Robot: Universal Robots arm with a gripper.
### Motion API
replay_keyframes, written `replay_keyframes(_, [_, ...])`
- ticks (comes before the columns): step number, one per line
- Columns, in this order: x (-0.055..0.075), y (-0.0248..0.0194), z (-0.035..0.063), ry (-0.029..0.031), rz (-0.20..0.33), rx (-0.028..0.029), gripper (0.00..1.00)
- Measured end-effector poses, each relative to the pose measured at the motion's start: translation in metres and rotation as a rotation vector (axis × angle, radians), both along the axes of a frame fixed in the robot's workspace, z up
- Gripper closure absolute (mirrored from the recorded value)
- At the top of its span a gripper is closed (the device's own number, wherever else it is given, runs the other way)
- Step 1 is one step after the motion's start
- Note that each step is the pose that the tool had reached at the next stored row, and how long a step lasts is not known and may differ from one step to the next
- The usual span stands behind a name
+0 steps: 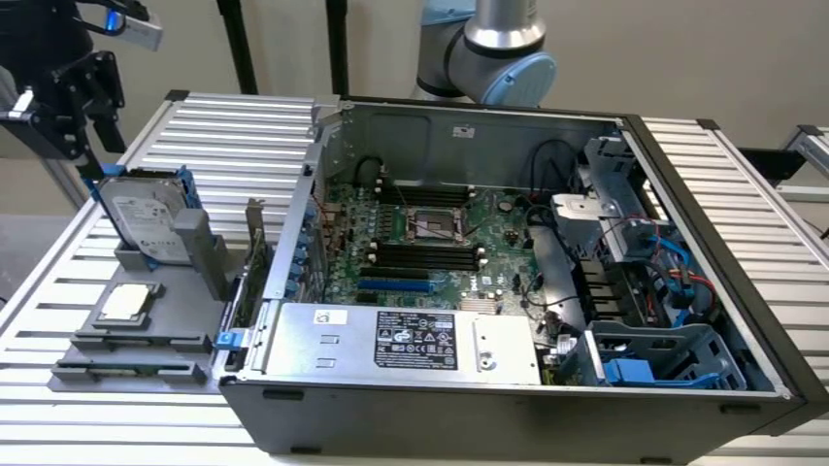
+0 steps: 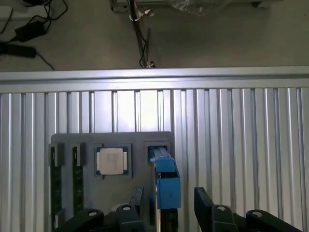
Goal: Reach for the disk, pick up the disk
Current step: 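Pick up the disk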
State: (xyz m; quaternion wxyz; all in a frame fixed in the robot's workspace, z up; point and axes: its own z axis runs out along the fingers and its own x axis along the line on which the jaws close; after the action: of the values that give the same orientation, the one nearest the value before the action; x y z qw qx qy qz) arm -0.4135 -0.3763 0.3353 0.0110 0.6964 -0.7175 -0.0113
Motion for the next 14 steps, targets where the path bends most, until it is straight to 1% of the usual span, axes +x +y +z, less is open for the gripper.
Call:
replay_keyframes(6, [-0.001, -0.0019, -0.0110, -0.0009, 0.004, 0.0000, 0.46])
replay_keyframes(8, [-0.001, -0.0027, -0.0146, -0.0021, 0.004, 0.0000, 0.46])
replay_keyframes(14, [-0.001, -0.0037, -0.0254, -0.0103, 0.005, 0.0007, 0.46])
